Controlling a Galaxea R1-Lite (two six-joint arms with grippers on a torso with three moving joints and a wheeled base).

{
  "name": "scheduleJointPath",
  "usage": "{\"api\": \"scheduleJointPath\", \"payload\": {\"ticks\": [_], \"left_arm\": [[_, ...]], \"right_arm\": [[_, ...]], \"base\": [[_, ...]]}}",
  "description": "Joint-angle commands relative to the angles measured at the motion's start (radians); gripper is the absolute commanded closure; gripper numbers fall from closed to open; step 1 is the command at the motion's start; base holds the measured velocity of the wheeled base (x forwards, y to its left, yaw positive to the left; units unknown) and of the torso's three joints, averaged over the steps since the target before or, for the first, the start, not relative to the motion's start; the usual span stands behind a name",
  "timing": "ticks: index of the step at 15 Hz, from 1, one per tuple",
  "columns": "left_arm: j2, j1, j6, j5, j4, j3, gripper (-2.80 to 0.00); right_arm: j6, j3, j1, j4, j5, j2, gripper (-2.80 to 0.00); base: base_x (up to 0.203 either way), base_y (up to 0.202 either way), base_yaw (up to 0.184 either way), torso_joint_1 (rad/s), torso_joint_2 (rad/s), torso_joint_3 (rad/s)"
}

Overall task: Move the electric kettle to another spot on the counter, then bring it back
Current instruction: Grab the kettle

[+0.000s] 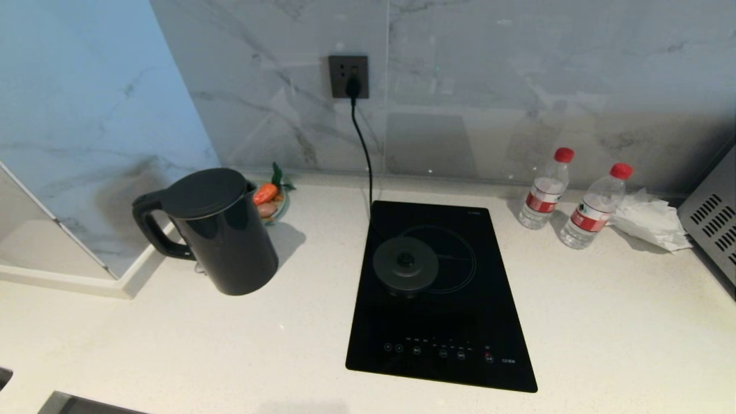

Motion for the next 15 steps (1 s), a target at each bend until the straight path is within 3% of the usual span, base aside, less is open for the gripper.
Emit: {"api": "scheduleJointPath", "payload": {"ticks": [1, 6, 8, 15], "left_arm": [[-0.002, 0.001, 0.0, 0.0, 0.0, 0.0, 0.0], [-0.002, 0.0, -0.008, 0.0, -0.002, 0.0, 0.0], [-0.001, 0.002, 0.043, -0.003, 0.001, 0.0, 0.0], [0.0, 0.003, 0.0, 0.002, 0.004, -0.005, 0.0]], "right_arm": [[0.0, 0.0, 0.0, 0.0, 0.0, 0.0, 0.0], [0.0, 0.0, 0.0, 0.0, 0.001, 0.0, 0.0], [0.0, 0.0, 0.0, 0.0, 0.0, 0.0, 0.0], [0.0, 0.0, -0.001, 0.0, 0.001, 0.0, 0.0]], "base": [[0.0, 0.0, 0.0, 0.0, 0.0, 0.0], [0.0, 0.0, 0.0, 0.0, 0.0, 0.0], [0.0, 0.0, 0.0, 0.0, 0.0, 0.0], [0.0, 0.0, 0.0, 0.0, 0.0, 0.0]]}}
